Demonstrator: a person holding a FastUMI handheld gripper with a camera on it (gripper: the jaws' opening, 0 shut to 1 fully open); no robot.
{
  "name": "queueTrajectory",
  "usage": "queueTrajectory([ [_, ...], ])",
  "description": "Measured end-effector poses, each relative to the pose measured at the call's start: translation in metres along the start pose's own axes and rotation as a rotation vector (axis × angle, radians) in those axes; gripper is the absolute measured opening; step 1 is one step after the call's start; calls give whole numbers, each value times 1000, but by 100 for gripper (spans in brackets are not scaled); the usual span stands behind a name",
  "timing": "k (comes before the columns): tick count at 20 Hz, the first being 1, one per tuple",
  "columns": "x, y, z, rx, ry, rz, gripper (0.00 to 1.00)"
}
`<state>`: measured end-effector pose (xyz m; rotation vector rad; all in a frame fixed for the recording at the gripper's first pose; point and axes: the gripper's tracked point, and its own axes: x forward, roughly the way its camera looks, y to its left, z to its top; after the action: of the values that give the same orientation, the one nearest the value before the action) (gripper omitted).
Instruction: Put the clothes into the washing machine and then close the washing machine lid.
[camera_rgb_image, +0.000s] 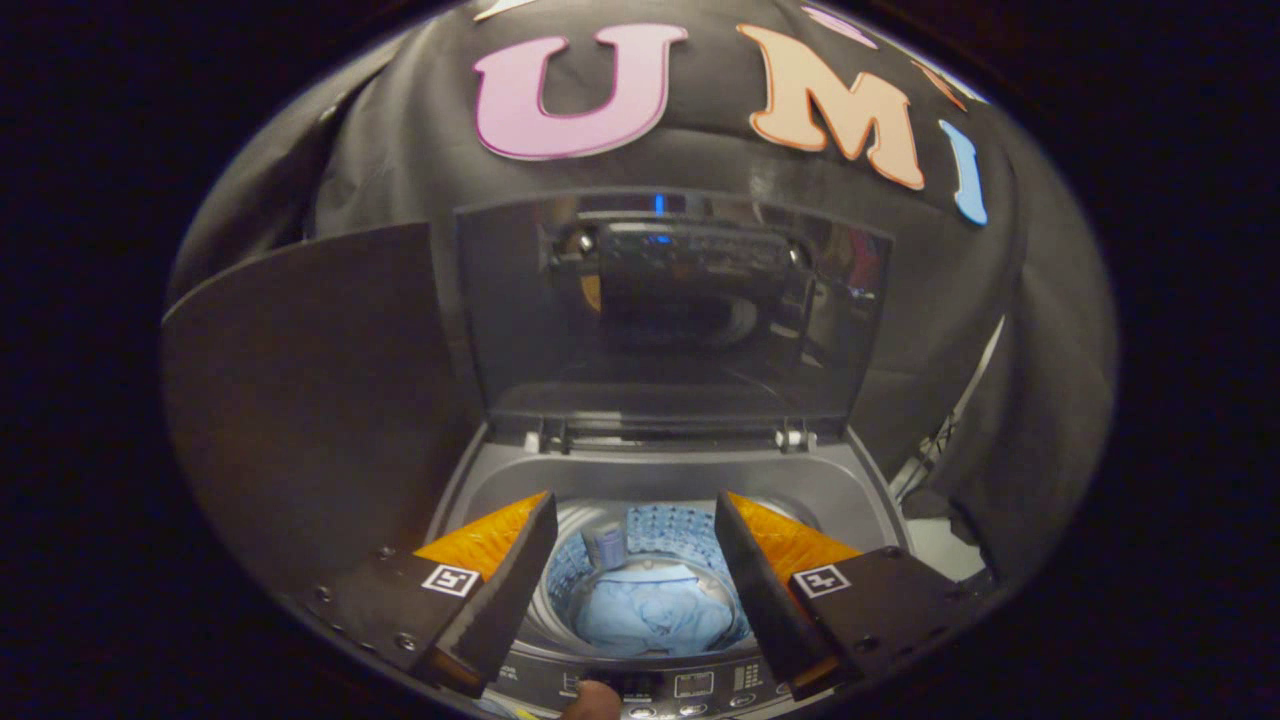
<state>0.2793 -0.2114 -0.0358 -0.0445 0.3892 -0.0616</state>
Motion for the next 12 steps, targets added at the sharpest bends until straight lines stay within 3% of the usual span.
queueTrajectory([
  [8, -45, 4, 73, -40, -149, -69, 98],
  [12, -88, 2, 149, -38, -394, -118, 98],
])
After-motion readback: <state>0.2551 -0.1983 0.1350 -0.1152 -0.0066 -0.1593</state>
